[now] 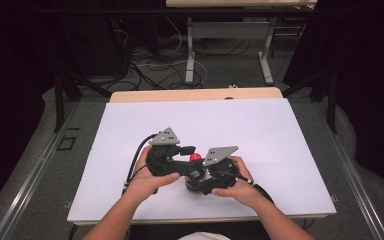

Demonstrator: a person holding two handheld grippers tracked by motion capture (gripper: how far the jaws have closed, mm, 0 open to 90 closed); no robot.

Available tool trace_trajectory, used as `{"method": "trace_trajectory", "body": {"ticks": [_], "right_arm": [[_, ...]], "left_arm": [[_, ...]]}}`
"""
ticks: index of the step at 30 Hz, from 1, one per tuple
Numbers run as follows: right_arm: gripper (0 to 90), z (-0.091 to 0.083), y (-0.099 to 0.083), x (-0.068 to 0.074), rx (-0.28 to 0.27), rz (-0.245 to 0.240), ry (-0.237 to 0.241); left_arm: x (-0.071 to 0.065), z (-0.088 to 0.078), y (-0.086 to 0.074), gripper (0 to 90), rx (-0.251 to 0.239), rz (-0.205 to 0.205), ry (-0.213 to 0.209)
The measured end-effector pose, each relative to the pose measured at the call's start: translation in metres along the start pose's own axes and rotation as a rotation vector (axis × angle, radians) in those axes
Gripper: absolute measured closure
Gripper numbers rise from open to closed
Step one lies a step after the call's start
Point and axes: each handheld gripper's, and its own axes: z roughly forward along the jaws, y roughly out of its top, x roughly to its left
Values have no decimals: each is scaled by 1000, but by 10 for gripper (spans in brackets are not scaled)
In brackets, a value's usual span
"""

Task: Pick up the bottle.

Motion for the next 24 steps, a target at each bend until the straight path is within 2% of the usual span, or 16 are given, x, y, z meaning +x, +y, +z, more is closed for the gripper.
{"method": "trace_trajectory", "body": {"ticks": [1,2,5,9,12,14,17,18,21,22,23,24], "right_arm": [[299,0,1,1,6,-9,16],[299,1,1,2,7,-6,25],[299,2,1,4,8,-18,42],[299,3,1,4,25,-21,64],[299,4,0,5,14,-20,67],[299,4,0,5,14,-19,68],[300,4,0,4,17,-15,63],[300,4,-1,4,14,-13,38],[300,4,-1,3,21,-2,23],[300,4,-1,3,17,9,-7],[300,5,-1,2,17,11,-17],[300,4,-1,3,18,28,-35]], "left_arm": [[2,-1,0,453,8,21,-27],[2,-1,0,454,8,21,-27],[3,-2,-2,480,30,62,-77],[7,-3,-4,510,35,93,-102],[10,-4,-6,585,32,88,-108],[11,-4,-6,598,28,78,-103],[10,-4,-6,608,23,87,-75],[9,-3,-7,610,15,87,-62],[6,-1,-6,612,8,78,-16],[2,2,-6,613,-2,49,28],[2,2,-6,613,-2,49,28],[-2,5,-5,614,-8,27,90]]}}
